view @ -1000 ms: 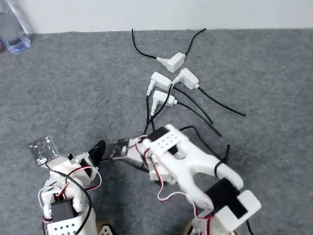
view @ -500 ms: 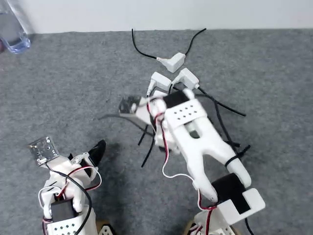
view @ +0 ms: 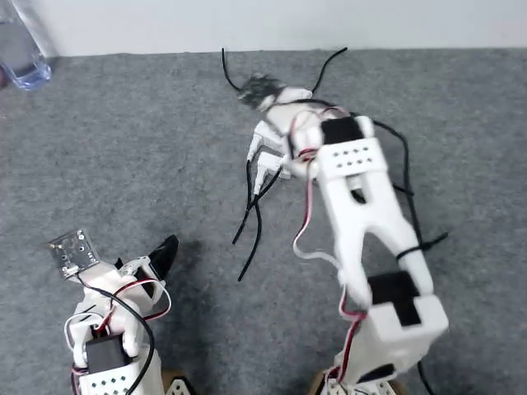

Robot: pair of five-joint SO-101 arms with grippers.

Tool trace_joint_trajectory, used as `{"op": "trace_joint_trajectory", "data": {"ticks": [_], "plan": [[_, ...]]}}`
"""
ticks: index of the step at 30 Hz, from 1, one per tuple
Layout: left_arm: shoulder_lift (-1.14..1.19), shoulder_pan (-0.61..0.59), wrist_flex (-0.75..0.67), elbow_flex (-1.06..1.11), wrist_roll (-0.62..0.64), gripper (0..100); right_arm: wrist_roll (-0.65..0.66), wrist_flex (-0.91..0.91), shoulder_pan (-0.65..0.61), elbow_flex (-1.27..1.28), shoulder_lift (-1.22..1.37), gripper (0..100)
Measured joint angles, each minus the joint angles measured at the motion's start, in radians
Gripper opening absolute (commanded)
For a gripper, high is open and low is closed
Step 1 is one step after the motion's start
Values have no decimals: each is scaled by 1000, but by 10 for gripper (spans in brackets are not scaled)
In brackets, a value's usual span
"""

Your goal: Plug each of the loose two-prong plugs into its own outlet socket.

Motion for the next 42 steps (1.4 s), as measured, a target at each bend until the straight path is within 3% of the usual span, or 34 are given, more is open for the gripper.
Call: {"op": "trace_joint_trajectory", "data": {"ticks": [4,15,21,23,29,42], "plan": [[0,0,0,0,0,385,-21,-112,58,-57,167,8],[0,0,-21,0,0,385,-23,-84,38,-354,454,26],[0,0,-21,0,0,385,-23,-26,28,-417,494,286],[0,0,-21,0,0,385,-23,-8,28,-417,496,329],[0,0,-21,0,0,385,-23,52,32,-454,496,333],[0,0,-21,0,0,385,-44,405,17,-606,448,332]]}}
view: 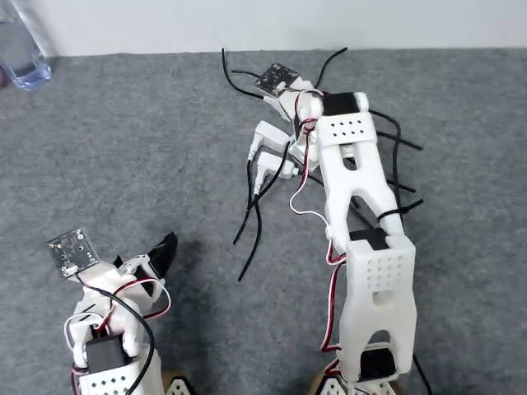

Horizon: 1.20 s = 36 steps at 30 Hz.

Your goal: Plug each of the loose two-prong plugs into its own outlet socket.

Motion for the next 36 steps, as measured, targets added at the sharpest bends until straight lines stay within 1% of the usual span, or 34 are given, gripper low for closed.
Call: {"op": "trace_joint_trajectory", "data": {"ticks": [8,11,15,18,23,26,28,36], "plan": [[0,0,0,0,0,385,-173,279,-54,0,-163,332],[0,0,0,0,0,385,-241,307,-66,29,-221,332],[0,0,0,0,14,385,-301,307,-57,193,-339,332],[0,0,0,0,51,385,-310,307,-61,347,-457,332],[0,0,0,0,63,385,-310,307,-60,631,-704,332],[0,0,0,0,63,385,-310,288,-46,816,-865,332],[0,0,0,0,63,385,-310,236,-28,956,-973,332],[0,0,0,0,64,384,-310,-72,52,1531,-1372,332]]}}
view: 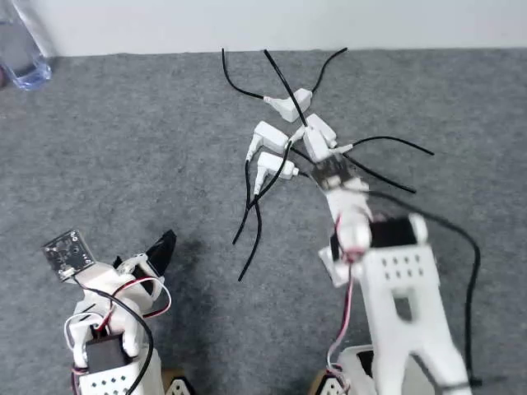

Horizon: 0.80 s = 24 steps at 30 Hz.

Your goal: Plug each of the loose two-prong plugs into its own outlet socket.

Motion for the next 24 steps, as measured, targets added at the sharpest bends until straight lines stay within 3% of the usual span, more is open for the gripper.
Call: {"op": "trace_joint_trajectory", "data": {"ticks": [8,15,21,24], "plan": [[0,0,0,0,5,384,-2,-253,141,353,-325,332],[0,0,0,0,5,383,-2,-459,169,675,-588,332],[0,0,2,0,5,383,-3,-489,175,861,-879,332],[0,29,37,0,5,383,-8,-382,172,861,-1008,332]]}}
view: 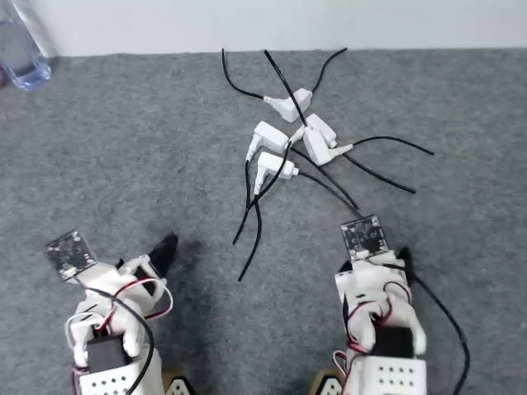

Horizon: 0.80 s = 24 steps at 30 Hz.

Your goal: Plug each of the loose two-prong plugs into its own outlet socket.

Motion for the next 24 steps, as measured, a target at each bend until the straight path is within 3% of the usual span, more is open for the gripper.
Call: {"op": "trace_joint_trajectory", "data": {"ticks": [4,10,18,24], "plan": [[0,60,57,0,-37,383,0,150,-3,-2,-94,332],[0,75,114,0,-259,383,0,175,-8,-2,-95,332],[0,75,120,0,-453,383,0,244,-14,-2,-95,333],[0,75,120,0,-491,383,2,285,-14,-2,-95,333]]}}
